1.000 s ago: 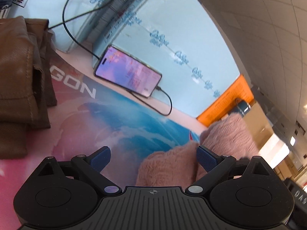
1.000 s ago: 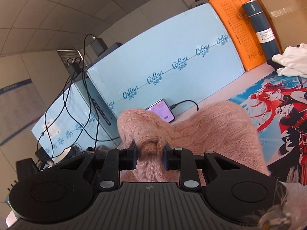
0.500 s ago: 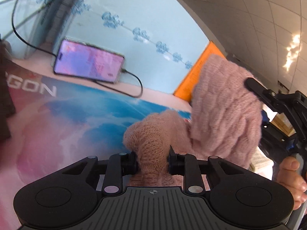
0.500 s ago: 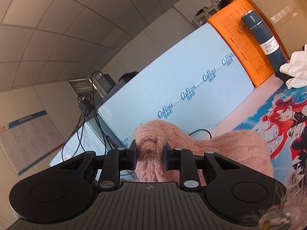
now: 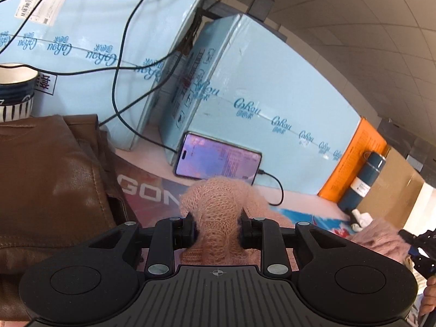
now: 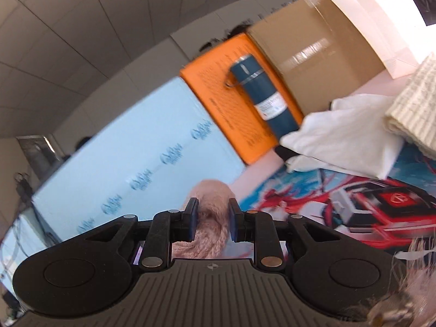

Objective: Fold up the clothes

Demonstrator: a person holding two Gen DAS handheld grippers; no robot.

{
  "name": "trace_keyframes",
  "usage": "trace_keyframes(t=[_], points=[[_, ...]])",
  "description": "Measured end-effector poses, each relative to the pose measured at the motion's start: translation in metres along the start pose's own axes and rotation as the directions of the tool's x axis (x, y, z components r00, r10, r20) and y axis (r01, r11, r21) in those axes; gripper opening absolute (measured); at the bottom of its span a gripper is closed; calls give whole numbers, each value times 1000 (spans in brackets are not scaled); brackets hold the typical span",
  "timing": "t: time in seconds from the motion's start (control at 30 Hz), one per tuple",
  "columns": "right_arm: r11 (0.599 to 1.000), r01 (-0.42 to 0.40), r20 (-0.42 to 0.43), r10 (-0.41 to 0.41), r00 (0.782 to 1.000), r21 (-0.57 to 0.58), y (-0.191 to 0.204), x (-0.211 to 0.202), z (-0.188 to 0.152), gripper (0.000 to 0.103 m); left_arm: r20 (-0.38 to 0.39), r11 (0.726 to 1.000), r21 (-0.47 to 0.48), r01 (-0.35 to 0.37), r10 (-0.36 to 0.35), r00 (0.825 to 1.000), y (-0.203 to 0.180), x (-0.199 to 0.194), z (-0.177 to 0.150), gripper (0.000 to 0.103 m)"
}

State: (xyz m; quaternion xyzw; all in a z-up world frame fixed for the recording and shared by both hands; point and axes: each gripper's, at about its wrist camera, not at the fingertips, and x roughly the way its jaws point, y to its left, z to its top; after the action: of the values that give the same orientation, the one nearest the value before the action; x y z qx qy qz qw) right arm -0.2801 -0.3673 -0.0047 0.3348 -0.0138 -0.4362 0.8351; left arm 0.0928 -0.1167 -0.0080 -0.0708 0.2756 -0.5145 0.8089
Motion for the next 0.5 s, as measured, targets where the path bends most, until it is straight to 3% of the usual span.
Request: trace_keyframes(t=[0.1,0.13,0.2,0.23,0.27,0.37,0.5], points=[[984,160,-88,-167,982,-75,-11,17,-5,19,-7,1000,15,-13,13,1000,0,0,-3,25],[977,180,-89,-191,978,-118,-9,17,-8,24,-7,1000,12,-15,15,1000,0,0,-3,26],[956,210,-87,-231,969,-204,-3,15,-13,47,-7,1000,10,-17,17,1000,1,0,-5,26],[954,173,-69,-195,978,-245,4,9,-16,65,-7,1000,11,-18,18,1000,0,0,-5,26],[949,135,-56,-157,986,-286,11,4,-20,74,-8,1000,11,-20,20,1000,0,0,-5,26],[912,14,-111,-65,992,-410,35,3,-33,82,-9,1000,10,-20,21,1000,0,0,-6,26],[831,-128,-260,-21,965,-541,64,15,-58,87,-19,1000,17,-23,24,1000,0,2,-6,26]])
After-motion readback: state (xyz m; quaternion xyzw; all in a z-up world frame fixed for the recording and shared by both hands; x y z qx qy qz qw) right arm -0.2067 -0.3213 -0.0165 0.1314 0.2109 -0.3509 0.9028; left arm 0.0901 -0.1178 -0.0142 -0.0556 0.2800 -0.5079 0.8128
